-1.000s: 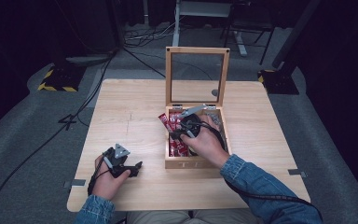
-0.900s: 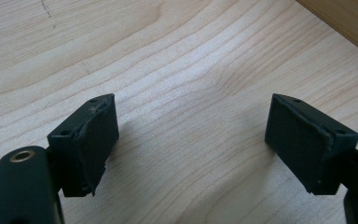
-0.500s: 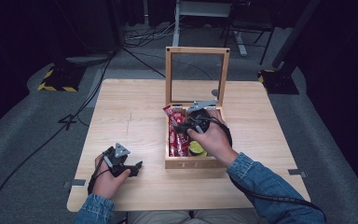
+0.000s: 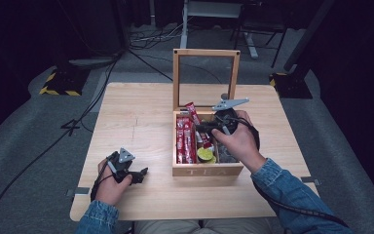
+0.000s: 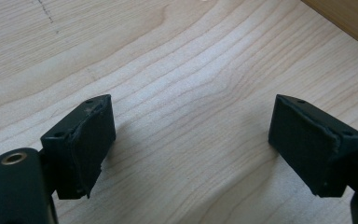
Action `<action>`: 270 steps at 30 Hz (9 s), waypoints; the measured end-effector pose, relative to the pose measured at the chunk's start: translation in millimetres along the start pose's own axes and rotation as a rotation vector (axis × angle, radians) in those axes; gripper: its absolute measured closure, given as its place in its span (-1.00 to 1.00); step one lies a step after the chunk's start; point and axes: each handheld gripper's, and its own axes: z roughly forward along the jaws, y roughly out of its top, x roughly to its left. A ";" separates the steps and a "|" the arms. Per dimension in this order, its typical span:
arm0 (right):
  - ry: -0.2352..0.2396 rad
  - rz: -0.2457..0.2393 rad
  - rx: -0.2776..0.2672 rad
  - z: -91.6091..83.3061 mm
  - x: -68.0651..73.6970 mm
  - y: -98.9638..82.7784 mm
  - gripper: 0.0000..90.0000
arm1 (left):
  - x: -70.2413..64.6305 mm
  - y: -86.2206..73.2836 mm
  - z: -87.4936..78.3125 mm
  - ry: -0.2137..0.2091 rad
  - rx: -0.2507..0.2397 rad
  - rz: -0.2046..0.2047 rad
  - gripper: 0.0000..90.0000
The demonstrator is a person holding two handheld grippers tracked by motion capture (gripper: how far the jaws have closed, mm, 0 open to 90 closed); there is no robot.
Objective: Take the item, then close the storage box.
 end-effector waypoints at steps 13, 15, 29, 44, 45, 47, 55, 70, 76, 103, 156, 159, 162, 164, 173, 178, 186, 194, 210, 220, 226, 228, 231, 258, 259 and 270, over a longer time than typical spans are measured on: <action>-0.055 0.012 -0.016 -37.4 -21.0 -5.8 0.82 | 1.2 0.4 0.6 -0.002 -0.001 0.000 -0.67; -0.068 0.014 -0.016 -43.3 -25.2 -7.4 0.82 | 1.2 0.4 0.6 -0.002 -0.001 0.001 -0.67; -0.187 0.077 -0.040 -82.7 -64.9 -25.8 0.82 | 1.1 0.3 0.5 -0.002 -0.001 -0.001 -0.67; -0.277 0.123 -0.025 -100.2 -103.3 -58.0 0.82 | 1.1 0.3 0.6 -0.002 -0.001 -0.001 -0.67; -0.280 0.126 -0.025 -100.8 -105.8 -60.6 0.82 | 1.1 0.3 0.6 -0.002 -0.001 0.000 -0.67; -0.286 0.126 -0.023 -101.3 -110.3 -65.4 0.82 | 1.1 0.3 0.5 -0.002 -0.001 -0.001 -0.67; -0.324 0.155 -0.019 -100.7 -132.6 -91.7 0.82 | 1.1 0.3 0.5 -0.003 -0.001 -0.001 -0.67; -0.370 0.229 -0.044 -96.9 -150.7 -136.9 0.81 | 0.9 0.3 0.6 -0.002 -0.001 -0.002 -0.67; -0.367 0.286 -0.054 -92.1 -155.3 -158.6 0.82 | 0.8 0.3 0.9 -0.001 -0.005 -0.002 -0.67; -0.376 0.335 0.105 -61.7 -160.6 -185.9 0.77 | 2.0 1.5 1.8 -0.007 0.000 0.003 -0.69; -0.275 0.111 -0.179 -114.1 -140.4 -68.3 -0.13 | 7.3 10.6 10.6 0.011 0.000 -0.008 -0.74; -0.268 0.092 -0.189 -111.3 -140.8 -56.8 -0.13 | 7.3 10.5 10.6 0.010 0.000 -0.009 -0.74; -0.261 0.074 -0.190 -107.4 -142.2 -43.8 -0.15 | 7.3 10.6 10.5 0.009 0.002 -0.009 -0.74; -0.252 0.061 -0.192 -103.9 -143.8 -34.1 -0.15 | 7.4 10.6 10.5 0.010 0.002 -0.007 -0.74; -0.232 0.016 -0.186 -88.2 -156.9 4.3 -0.17 | 7.3 10.6 10.5 0.011 0.002 -0.008 -0.74; -0.221 0.023 -0.201 -82.0 -166.8 20.3 -0.18 | 7.2 10.6 10.6 0.012 0.001 -0.008 -0.74; -0.213 0.022 -0.229 -68.7 -182.7 45.6 -0.17 | 7.2 10.6 10.6 0.012 0.001 -0.008 -0.74; -0.222 0.019 -0.214 -52.6 -195.6 64.5 -0.16 | 7.2 10.6 10.6 0.012 0.002 -0.007 -0.74; -0.217 0.064 -0.178 -11.2 -221.5 77.9 -0.14 | 7.1 10.6 10.7 0.012 0.000 -0.010 -0.74; -0.192 0.068 -0.160 2.0 -223.1 79.9 -0.03 | 7.1 11.1 11.2 0.013 0.003 -0.009 -0.75; -0.190 0.079 -0.167 -1.1 -219.8 81.0 0.02 | 7.1 11.1 11.2 0.013 0.003 -0.010 -0.75; -0.190 0.078 -0.167 -3.3 -218.1 81.2 0.03 | 7.1 11.1 11.2 0.013 0.003 -0.010 -0.75; -0.192 0.070 -0.166 -6.3 -215.1 81.5 0.03 | 7.1 11.1 11.2 0.013 0.003 -0.009 -0.75; -0.130 0.015 -0.182 -65.1 -157.6 66.1 0.09 | 8.1 12.0 11.5 0.004 0.010 -0.001 -0.76; -0.131 0.014 -0.182 -66.4 -156.0 65.6 0.09 | 8.1 12.1 11.6 0.005 0.010 0.000 -0.76; -0.169 -0.022 -0.104 -83.9 -132.0 60.3 0.05 | 7.6 12.0 12.2 0.006 0.003 -0.005 -0.76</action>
